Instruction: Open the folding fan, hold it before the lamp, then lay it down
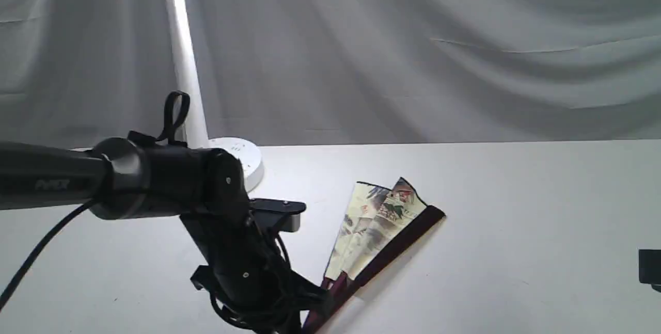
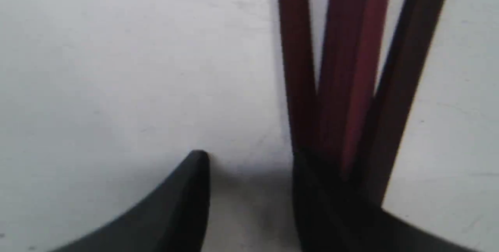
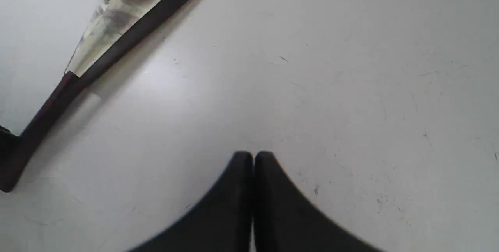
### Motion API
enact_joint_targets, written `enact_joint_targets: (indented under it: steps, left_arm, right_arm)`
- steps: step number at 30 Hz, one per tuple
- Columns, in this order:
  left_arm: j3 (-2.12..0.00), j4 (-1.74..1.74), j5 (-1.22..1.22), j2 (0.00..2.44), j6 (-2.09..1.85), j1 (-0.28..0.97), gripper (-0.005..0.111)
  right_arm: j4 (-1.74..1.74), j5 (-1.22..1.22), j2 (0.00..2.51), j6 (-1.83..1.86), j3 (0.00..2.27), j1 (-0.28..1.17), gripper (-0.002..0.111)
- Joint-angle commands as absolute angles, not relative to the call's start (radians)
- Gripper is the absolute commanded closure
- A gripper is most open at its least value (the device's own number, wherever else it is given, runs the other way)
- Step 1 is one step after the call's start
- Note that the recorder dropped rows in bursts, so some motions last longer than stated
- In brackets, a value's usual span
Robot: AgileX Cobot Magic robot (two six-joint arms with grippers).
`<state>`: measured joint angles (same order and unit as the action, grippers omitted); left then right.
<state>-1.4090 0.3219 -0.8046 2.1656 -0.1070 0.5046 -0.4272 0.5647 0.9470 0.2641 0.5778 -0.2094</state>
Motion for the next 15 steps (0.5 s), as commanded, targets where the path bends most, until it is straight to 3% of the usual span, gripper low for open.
enact_joint_targets:
  steps: [1, 9, 15]
  left_arm:
    - [-1.401, 0.335, -0.785, 2.166, -0.097, 0.55, 0.07]
    - [-1.401, 0.337, -0.777, 2.14, -0.089, 0.524, 0.07]
    - [-1.401, 0.294, -0.821, 2.056, -0.082, 0.487, 0.07]
  right_arm:
    - [-0.435, 0.566, 0.946, 0.27, 0.578, -0.209, 0.108]
    - [-0.535, 0.595, 0.958, 0.302, 0.58, -0.209, 0.108]
    - [-0.776, 0.618, 1.076, 0.467, 0.596, -0.209, 0.091]
